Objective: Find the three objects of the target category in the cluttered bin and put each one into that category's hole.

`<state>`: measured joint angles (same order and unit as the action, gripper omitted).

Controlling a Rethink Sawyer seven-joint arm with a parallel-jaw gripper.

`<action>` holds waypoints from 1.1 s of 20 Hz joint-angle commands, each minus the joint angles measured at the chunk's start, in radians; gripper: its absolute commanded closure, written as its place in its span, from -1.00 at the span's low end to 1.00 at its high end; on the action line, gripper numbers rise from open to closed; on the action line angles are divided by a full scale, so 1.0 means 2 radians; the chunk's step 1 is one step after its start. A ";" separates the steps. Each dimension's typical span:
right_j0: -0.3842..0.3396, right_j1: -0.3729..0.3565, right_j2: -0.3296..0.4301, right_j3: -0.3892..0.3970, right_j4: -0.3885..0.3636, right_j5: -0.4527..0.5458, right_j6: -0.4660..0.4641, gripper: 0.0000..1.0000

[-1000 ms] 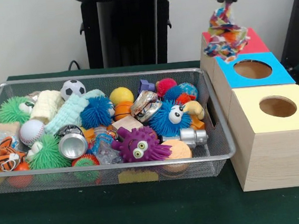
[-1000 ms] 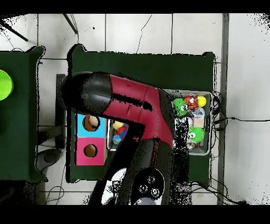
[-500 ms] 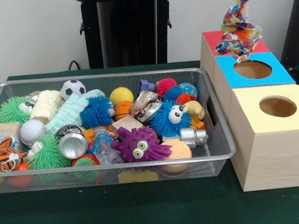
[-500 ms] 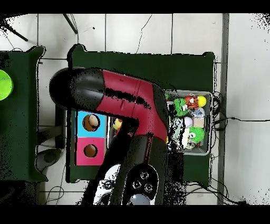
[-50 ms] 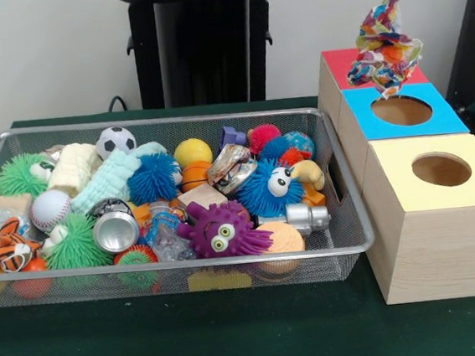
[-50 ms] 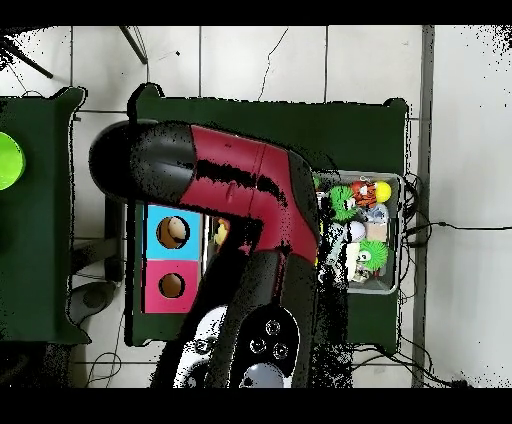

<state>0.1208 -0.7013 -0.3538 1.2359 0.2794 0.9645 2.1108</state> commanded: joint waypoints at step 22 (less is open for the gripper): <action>-0.028 0.090 0.038 -0.116 -0.006 0.109 0.069 1.00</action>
<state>0.1050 -0.5963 -0.3535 1.0389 0.2790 1.0671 2.1108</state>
